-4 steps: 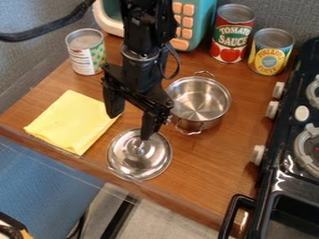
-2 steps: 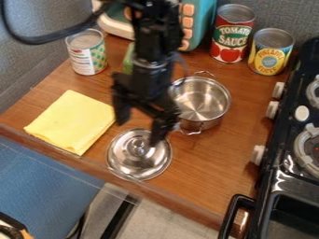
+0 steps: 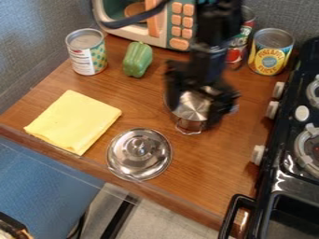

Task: Take the pot ant put it on the yellow clothe

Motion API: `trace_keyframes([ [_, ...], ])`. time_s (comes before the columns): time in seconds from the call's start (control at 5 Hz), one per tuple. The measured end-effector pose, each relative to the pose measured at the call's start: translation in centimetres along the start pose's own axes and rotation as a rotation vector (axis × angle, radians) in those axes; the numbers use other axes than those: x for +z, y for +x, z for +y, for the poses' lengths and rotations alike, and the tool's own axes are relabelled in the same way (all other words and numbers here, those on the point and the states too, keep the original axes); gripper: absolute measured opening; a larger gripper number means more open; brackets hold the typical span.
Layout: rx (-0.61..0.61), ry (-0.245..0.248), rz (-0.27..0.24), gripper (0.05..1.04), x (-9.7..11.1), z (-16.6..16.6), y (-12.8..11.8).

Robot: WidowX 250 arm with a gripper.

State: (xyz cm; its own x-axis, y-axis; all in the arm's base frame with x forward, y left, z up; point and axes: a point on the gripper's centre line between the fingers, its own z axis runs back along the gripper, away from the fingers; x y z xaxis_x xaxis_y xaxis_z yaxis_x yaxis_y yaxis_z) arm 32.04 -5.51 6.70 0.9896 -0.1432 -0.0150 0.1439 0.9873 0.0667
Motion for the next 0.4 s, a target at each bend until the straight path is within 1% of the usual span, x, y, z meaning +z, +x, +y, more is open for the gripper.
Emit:
trace_keyframes([
  [0.2,0.017,-0.018,-0.025,1.001,-0.6,-1.8,3.1],
  [0.4,0.028,-0.006,-0.032,1.001,-1.2,-2.4,4.5],
])
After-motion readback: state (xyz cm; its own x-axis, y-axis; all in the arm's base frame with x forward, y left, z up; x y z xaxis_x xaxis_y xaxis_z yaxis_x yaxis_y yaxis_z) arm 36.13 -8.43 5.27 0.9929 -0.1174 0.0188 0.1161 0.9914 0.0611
